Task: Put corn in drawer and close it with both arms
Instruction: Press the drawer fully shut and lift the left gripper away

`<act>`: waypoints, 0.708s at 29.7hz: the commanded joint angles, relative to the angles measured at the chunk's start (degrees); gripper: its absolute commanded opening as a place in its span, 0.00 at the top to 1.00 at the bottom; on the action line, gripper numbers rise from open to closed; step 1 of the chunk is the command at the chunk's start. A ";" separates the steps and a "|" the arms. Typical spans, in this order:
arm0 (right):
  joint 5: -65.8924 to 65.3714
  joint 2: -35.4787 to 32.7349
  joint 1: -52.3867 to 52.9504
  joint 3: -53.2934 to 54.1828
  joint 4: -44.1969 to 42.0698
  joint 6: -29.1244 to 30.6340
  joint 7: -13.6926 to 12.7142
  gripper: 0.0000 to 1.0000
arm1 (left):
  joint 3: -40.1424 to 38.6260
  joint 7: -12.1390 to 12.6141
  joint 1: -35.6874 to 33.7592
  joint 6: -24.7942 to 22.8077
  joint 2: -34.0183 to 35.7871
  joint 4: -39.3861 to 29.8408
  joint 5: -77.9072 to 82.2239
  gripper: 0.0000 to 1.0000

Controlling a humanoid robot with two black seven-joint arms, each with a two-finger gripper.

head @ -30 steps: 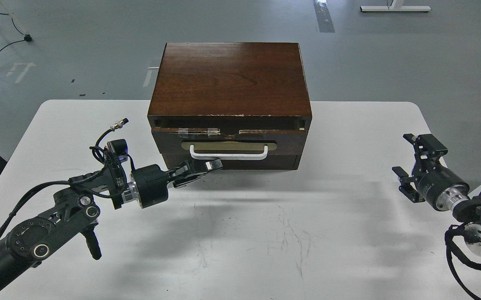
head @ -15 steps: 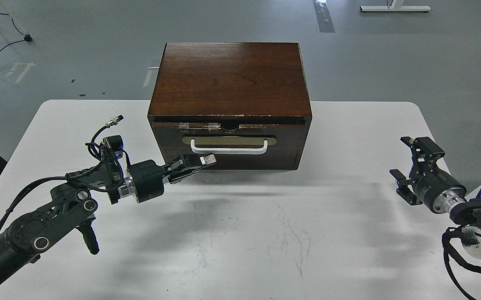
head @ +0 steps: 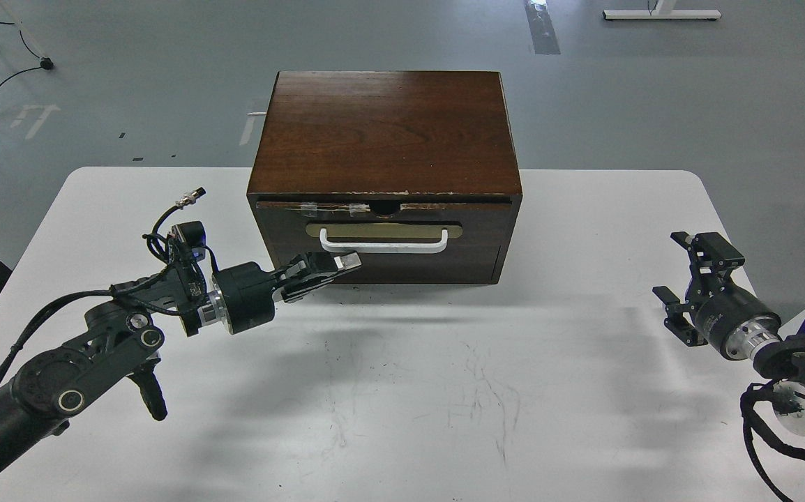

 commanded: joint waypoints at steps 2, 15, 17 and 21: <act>0.00 0.08 -0.09 0.00 0.04 0.05 -0.01 0.00 | 0.09 0.00 -0.51 0.02 -0.13 0.60 -0.03 1.00; 0.00 0.00 -0.09 0.08 0.04 -0.04 -0.01 0.00 | 0.45 0.00 -0.69 -1.87 -0.92 0.61 -0.29 1.00; 0.00 0.00 -0.09 0.08 -0.05 -0.04 -0.01 0.00 | 0.53 0.00 -0.42 -1.87 -0.31 -0.72 -0.73 1.00; 0.00 0.00 -0.09 0.26 0.04 -0.03 -0.01 0.00 | 0.53 0.00 1.16 -1.87 2.33 -4.49 -4.77 1.00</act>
